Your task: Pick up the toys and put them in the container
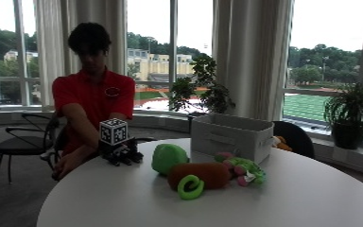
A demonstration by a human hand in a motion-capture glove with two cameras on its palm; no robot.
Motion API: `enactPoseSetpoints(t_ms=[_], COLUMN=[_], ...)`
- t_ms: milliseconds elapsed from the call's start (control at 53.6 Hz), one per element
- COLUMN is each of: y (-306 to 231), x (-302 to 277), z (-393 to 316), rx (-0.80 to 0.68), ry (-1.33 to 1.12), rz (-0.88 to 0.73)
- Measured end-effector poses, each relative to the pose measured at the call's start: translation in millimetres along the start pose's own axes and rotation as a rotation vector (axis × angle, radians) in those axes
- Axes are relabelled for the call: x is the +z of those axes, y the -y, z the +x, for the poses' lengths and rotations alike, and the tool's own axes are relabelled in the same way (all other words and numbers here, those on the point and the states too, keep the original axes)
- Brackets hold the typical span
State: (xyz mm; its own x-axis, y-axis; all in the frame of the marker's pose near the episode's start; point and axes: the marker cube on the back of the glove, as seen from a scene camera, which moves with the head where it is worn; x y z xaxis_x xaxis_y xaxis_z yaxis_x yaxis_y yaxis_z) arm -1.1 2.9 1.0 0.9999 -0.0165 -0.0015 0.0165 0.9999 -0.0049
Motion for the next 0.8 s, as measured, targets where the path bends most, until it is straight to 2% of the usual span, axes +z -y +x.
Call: enactPoseSetpoints(t_ms=[205,336,467,616,802], y=[-10,-13,-3,16,34], x=[0,-20,-76,-157,-145], z=[-5,-11,-27,-65,-87], rx=[0.004,0.014,0.019,0.014,0.038], ry=[0.031,0.115,0.152,0.090,0.040], rz=[-0.022,-0.021,-0.017,0.072,0.014])
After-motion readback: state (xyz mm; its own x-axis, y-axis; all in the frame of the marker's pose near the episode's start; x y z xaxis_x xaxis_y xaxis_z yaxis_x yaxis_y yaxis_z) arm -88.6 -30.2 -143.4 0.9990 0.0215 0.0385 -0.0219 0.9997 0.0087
